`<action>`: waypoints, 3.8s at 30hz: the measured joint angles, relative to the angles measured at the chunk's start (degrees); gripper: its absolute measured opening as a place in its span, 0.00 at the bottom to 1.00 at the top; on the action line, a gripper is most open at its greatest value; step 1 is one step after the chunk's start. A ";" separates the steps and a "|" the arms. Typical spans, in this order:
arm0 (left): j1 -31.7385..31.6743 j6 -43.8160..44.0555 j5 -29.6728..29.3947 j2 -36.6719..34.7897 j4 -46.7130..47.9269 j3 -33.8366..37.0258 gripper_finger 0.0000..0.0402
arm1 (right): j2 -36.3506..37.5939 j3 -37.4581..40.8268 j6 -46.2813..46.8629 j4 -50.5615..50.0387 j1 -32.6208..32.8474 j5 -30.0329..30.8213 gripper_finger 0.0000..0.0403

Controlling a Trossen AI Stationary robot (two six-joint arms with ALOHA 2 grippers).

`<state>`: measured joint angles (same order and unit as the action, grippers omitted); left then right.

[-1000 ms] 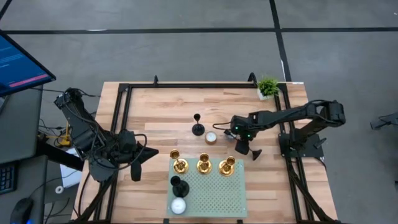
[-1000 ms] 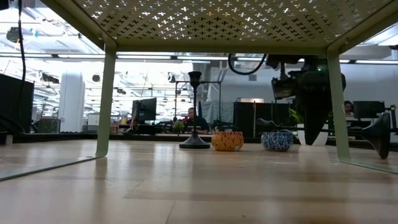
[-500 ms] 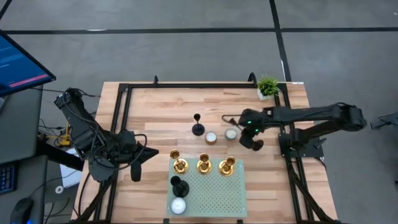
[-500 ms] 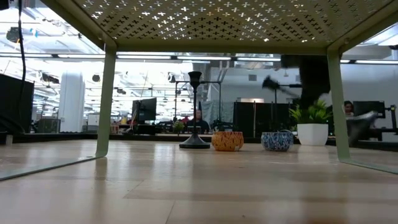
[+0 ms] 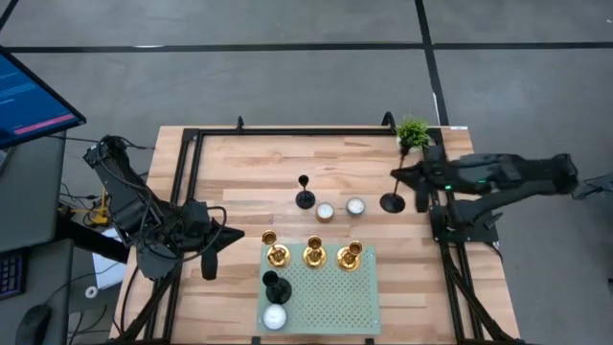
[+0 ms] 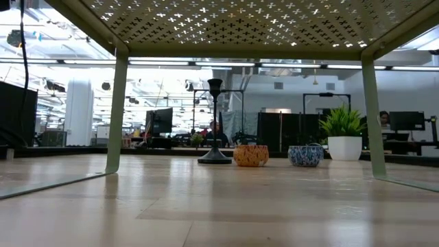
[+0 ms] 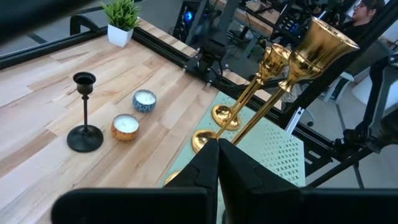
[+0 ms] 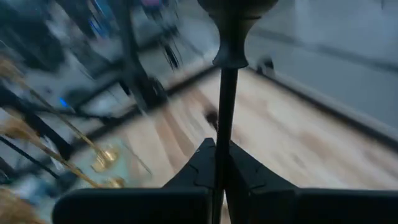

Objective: Pick & Place candle stick holders
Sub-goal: Put the top black candle holder on the shelf aligned with the other black candle holder

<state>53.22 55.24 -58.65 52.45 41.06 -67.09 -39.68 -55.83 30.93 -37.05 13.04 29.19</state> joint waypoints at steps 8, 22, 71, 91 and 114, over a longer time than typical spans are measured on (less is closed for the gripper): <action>0.02 -0.88 0.74 0.00 -0.15 0.00 0.02 | -5.63 -11.68 -15.99 10.21 16.02 12.31 0.00; 0.02 -2.95 0.85 0.00 -0.44 0.00 0.02 | -30.87 -29.35 -37.14 23.00 33.39 18.62 0.00; -0.01 -4.02 0.87 0.07 -5.24 0.00 0.02 | -68.28 -34.86 -9.38 35.40 33.36 29.36 0.00; 0.00 -5.31 0.86 0.07 -5.79 0.00 0.02 | -68.41 -34.88 -5.61 27.36 31.37 27.81 0.00; -0.01 -5.53 0.86 0.07 -6.13 0.00 0.02 | -68.48 -34.56 -7.31 26.57 29.98 27.64 0.00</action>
<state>53.21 49.71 -57.79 52.51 34.93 -67.09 -108.16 -90.39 23.62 -10.48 43.02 56.83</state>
